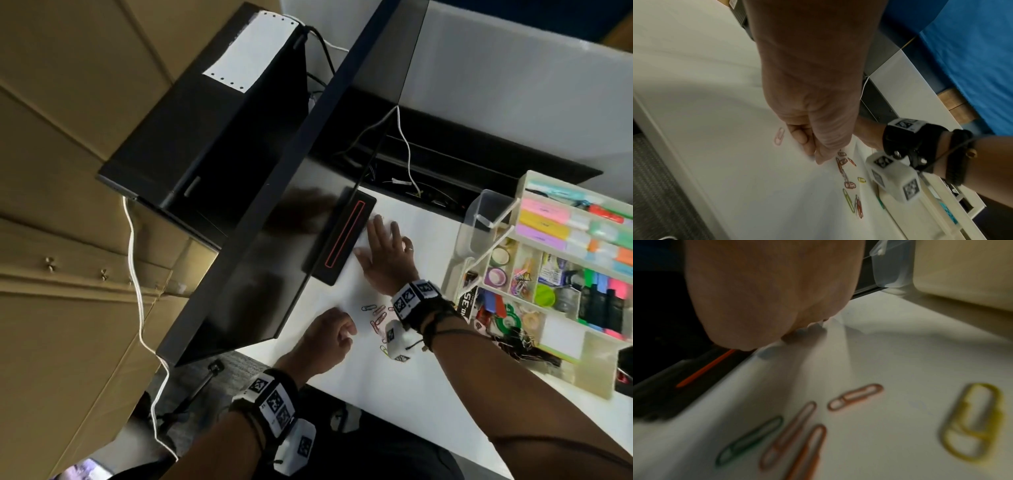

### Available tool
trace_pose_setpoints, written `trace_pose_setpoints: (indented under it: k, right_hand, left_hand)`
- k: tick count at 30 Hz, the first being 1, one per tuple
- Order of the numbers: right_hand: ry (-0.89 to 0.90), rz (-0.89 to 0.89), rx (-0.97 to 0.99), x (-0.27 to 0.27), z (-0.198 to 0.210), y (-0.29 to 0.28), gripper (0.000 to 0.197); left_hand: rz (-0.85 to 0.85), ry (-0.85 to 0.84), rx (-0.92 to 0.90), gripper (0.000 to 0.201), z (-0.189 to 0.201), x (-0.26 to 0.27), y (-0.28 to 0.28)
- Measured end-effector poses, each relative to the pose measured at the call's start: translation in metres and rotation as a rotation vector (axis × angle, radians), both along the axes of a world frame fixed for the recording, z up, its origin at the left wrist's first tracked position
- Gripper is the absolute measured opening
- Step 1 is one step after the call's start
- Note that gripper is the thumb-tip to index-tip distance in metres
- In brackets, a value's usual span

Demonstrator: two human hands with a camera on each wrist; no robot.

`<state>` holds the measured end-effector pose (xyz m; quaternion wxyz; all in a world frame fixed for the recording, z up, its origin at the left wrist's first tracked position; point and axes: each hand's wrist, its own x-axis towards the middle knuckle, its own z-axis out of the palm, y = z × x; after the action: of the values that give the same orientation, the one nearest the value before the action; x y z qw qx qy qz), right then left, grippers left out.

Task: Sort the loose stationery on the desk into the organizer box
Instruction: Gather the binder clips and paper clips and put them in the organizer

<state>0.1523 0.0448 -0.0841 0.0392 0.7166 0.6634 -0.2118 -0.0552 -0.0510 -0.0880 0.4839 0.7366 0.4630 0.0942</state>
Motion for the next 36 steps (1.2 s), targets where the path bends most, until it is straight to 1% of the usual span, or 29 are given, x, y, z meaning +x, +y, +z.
trace_pose_setpoints:
  k: [2,6,8,11,14,16,21,26,30,33,35,36]
  right_hand:
    - [-0.048,0.025,0.008,-0.005,0.002,-0.014,0.077]
    - [-0.062,0.034,-0.074,-0.012,0.011,-0.041,0.076]
    - [-0.066,0.018,-0.021,-0.015,0.02,-0.049,0.071]
    - [-0.022,-0.054,0.047,-0.014,0.025,-0.034,0.067]
    - [0.059,-0.098,0.017,-0.011,0.022,-0.005,0.074]
    - [0.074,-0.108,-0.013,-0.011,0.017,0.005,0.075]
    - [0.011,-0.088,-0.012,-0.015,0.009,0.003,0.076]
    - [-0.106,-0.006,-0.023,-0.011,0.006,-0.008,0.075]
    - [-0.195,0.039,-0.054,-0.01,0.015,-0.01,0.072]
    - [-0.278,0.065,-0.078,-0.011,0.028,-0.021,0.076]
    - [-0.283,0.062,-0.036,-0.011,0.034,-0.034,0.075]
    - [-0.254,0.052,0.008,-0.008,0.034,-0.04,0.068]
  left_hand:
    - [-0.003,0.008,0.006,0.013,0.001,0.0,0.001]
    - [0.005,0.012,0.034,0.01,0.002,0.001,0.003]
    - [0.014,0.022,0.039,0.01,0.002,0.002,0.003]
    - [0.029,0.028,0.022,0.011,0.004,0.002,0.003]
    - [0.033,0.047,0.0,0.013,0.006,0.002,0.0]
    - [0.033,0.041,-0.007,0.014,0.004,0.001,-0.003]
    - [0.023,0.039,0.002,0.015,0.001,-0.001,-0.004]
    - [0.023,0.047,-0.01,0.014,0.0,0.0,-0.004]
    - [0.02,0.055,-0.018,0.013,0.001,-0.001,-0.003]
    - [0.017,0.053,-0.018,0.013,0.002,-0.001,-0.002]
    - [0.021,0.051,-0.023,0.014,0.002,-0.002,0.0]
    - [0.025,0.051,-0.029,0.014,0.001,-0.002,0.0]
